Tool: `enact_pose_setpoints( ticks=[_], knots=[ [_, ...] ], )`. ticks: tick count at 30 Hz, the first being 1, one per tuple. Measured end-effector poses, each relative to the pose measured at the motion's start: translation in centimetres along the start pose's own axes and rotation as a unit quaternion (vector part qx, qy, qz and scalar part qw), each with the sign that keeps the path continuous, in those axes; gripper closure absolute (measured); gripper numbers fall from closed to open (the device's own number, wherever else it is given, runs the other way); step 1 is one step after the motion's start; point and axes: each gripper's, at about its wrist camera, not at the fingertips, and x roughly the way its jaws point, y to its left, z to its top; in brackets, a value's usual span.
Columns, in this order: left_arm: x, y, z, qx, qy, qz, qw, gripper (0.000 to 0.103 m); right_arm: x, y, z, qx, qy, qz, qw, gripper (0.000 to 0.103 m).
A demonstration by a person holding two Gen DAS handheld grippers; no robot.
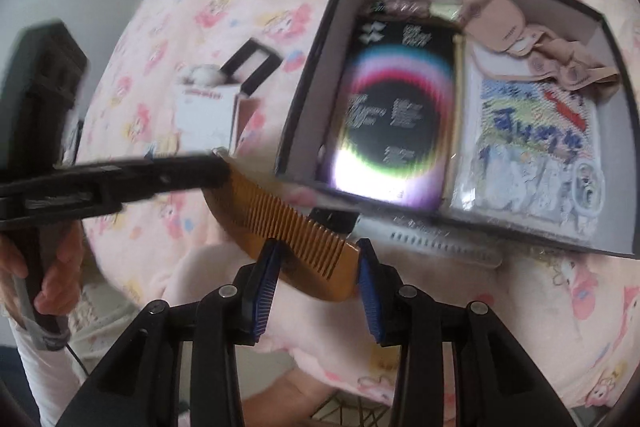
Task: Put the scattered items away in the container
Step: 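Carry the held comb with the left gripper toward the black box, then lower the comb into the black box and open the left gripper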
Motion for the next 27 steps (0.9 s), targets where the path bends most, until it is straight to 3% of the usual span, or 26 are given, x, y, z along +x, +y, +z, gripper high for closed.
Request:
enact_pose_setpoints(
  ticks=[3,8,11,18,22,25,26,27],
  knots=[
    [-0.8,-1.4,0.5,0.021,-0.012,-0.013,0.9996,0.072,-1.9,0.0,0.4,0.006,-0.025,0.005,1.0,0.069],
    [-2.2,-3.8,1.0,0.029,-0.032,-0.013,0.999,0.071,-4.2,0.0,2.6,-0.014,-0.028,-0.031,0.999,0.068],
    [-2.3,-5.1,2.6,0.02,-0.031,-0.027,0.9989,0.071,-5.9,-0.4,3.9,-0.028,-0.036,-0.041,0.998,0.068],
    [-1.8,-10.6,7.1,0.05,-0.024,-0.004,0.9984,0.071,-9.7,-4.3,6.1,-0.015,-0.076,-0.041,0.996,0.067],
    [-1.2,-13.6,9.5,0.082,-0.02,-0.007,0.9964,0.071,-12.0,-6.6,7.5,-0.015,-0.106,-0.022,0.994,0.067],
    [0.5,-15.3,10.8,0.104,-0.008,-0.054,0.9931,0.072,-12.7,-8.3,8.2,-0.023,-0.122,-0.005,0.992,0.067],
    [1.4,-15.8,11.1,0.107,0.0,-0.064,0.9921,0.08,-12.4,-8.7,8.5,-0.026,-0.12,0.006,0.992,0.068],
    [2.4,-16.4,11.4,0.116,0.002,-0.05,0.992,0.081,-11.8,-9.1,8.8,-0.026,-0.111,0.021,0.993,0.072]
  ],
)
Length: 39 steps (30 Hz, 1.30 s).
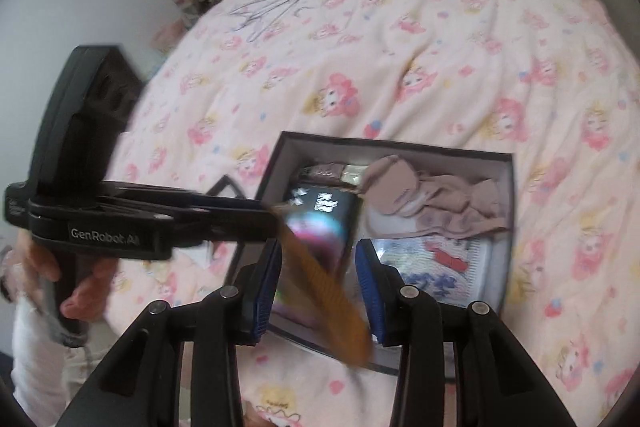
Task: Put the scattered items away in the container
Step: 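Lower the comb into the black box and open the left gripper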
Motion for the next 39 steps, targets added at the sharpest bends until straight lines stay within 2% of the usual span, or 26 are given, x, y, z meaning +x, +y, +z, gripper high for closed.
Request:
enact_pose_setpoints(
  ticks=[1,3,6,7,9,11,15,17,19,22,24,25,26,29,31,36,39],
  knots=[
    [1.2,-0.4,0.5,0.012,0.0,0.02,0.9997,0.082,0.6,-0.4,0.1,-0.001,0.007,-0.008,1.0,0.073],
    [3.2,0.0,1.5,0.017,0.007,0.028,0.9995,0.083,2.1,-1.2,0.2,-0.016,0.002,-0.047,0.999,0.073],
    [6.7,2.3,2.2,-0.008,0.038,0.004,0.9992,0.083,4.5,-4.1,0.2,0.009,0.024,-0.039,0.999,0.073],
    [7.6,3.0,2.2,-0.015,0.047,0.009,0.9987,0.083,5.2,-5.0,0.1,0.018,0.031,-0.038,0.999,0.073],
    [8.9,4.0,1.8,-0.009,0.058,0.031,0.9978,0.082,6.2,-6.4,-0.2,0.021,0.037,-0.063,0.997,0.073],
    [9.7,4.9,1.6,-0.001,0.057,0.054,0.9969,0.078,7.1,-7.4,-0.9,0.022,0.052,-0.076,0.996,0.073],
    [12.4,5.3,1.6,0.013,0.095,0.024,0.9951,0.063,8.9,-9.3,-2.9,0.041,0.108,-0.069,0.991,0.071],
    [13.8,4.5,1.8,0.035,0.099,0.033,0.994,0.051,10.3,-9.8,-3.6,0.034,0.141,-0.089,0.985,0.07],
    [15.0,3.3,2.3,0.067,0.086,0.065,0.9919,0.051,10.6,-9.4,-4.1,0.013,0.15,-0.114,0.982,0.069],
    [16.5,1.7,2.9,0.104,0.08,0.094,0.9869,0.051,10.9,-8.1,-4.6,-0.026,0.157,-0.106,0.982,0.063],
    [17.1,0.8,2.9,0.118,0.083,0.106,0.9839,0.052,12.0,-7.3,-4.7,-0.059,0.164,-0.117,0.978,0.062],
    [17.4,0.6,2.9,0.121,0.085,0.119,0.9818,0.06,12.6,-7.3,-4.8,-0.066,0.17,-0.126,0.975,0.062],
    [17.5,0.6,2.7,0.119,0.082,0.131,0.9808,0.073,13.1,-7.4,-4.7,-0.064,0.167,-0.126,0.976,0.061],
    [17.2,1.3,1.8,0.103,0.08,0.119,0.9844,0.086,13.8,-8.1,-4.0,-0.057,0.164,-0.116,0.978,0.062],
    [16.9,1.9,0.9,0.095,0.074,0.115,0.986,0.089,13.9,-8.6,-3.7,-0.058,0.156,-0.119,0.979,0.063],
    [16.4,3.0,-1.0,0.068,0.078,0.109,0.9886,0.091,13.9,-10.1,-2.3,-0.043,0.109,-0.139,0.983,0.08],
    [16.0,3.1,-1.8,0.062,0.074,0.105,0.9898,0.091,14.4,-10.1,-1.3,-0.053,0.081,-0.168,0.981,0.08]
  ],
)
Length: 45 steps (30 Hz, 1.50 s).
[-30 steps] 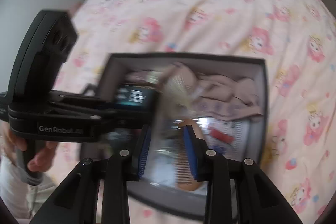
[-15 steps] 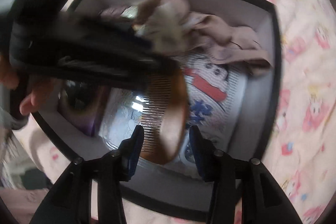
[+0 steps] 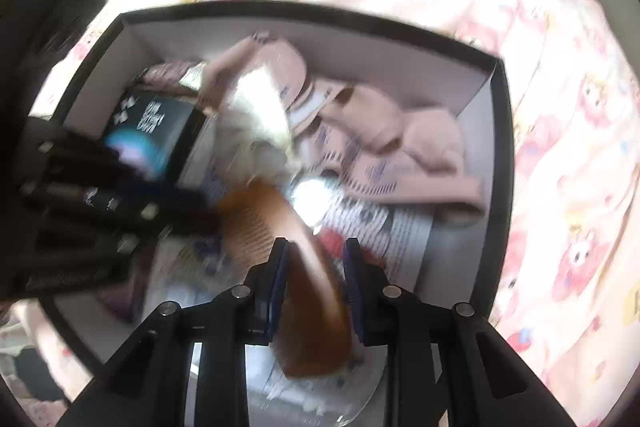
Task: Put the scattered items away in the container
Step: 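Lower the comb into the black box and open the left gripper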
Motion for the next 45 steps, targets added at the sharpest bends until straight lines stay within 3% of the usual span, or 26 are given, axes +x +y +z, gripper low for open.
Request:
enact_pose_setpoints(
  ticks=[3,6,11,16,18,23,29,33,35,37,40,45],
  knots=[
    [-0.8,0.0,-0.3,-0.001,-0.033,-0.032,0.9989,0.091,-1.5,-0.1,-0.3,0.011,-0.018,0.021,1.0,0.08],
    [-0.7,-1.1,0.2,0.022,-0.061,-0.023,0.9976,0.082,-2.6,-0.1,-1.7,0.002,0.001,0.033,0.999,0.079],
    [1.6,-1.9,3.0,0.005,-0.034,-0.043,0.9985,0.08,-1.0,-0.8,-3.2,0.008,0.069,0.053,0.996,0.079],
    [1.9,-2.1,2.5,-0.02,-0.025,-0.037,0.9988,0.08,-0.2,-0.6,-1.8,0.003,0.039,0.023,0.999,0.079],
    [2.1,-1.8,1.8,-0.024,-0.02,-0.019,0.9993,0.083,0.4,-0.3,-1.0,-0.01,0.026,-0.008,1.0,0.079],
    [1.6,-1.4,0.7,-0.032,-0.037,-0.04,0.998,0.083,1.3,-0.1,0.9,-0.03,-0.012,-0.055,0.998,0.079],
    [2.3,-1.9,0.6,-0.028,-0.039,-0.069,0.9965,0.081,-0.7,-0.7,1.3,-0.004,-0.008,-0.021,1.0,0.079],
    [1.8,-1.5,1.2,-0.038,-0.021,-0.073,0.9964,0.08,0.1,0.1,0.8,-0.022,0.051,0.014,0.998,0.079],
    [1.8,-1.2,0.9,-0.049,-0.016,-0.08,0.9955,0.08,1.1,0.0,1.2,-0.014,0.063,0.009,0.998,0.079],
    [1.8,-1.2,0.5,-0.049,-0.017,-0.083,0.9952,0.08,1.8,0.1,1.9,-0.013,0.051,-0.009,0.999,0.079],
    [2.0,-1.0,0.3,-0.053,-0.017,-0.09,0.9944,0.08,3.2,0.1,2.9,0.002,0.051,0.014,0.999,0.079],
    [2.4,-0.7,1.2,-0.071,-0.024,-0.096,0.9926,0.081,3.7,-1.1,4.7,0.024,0.015,0.018,0.999,0.079]
  ],
)
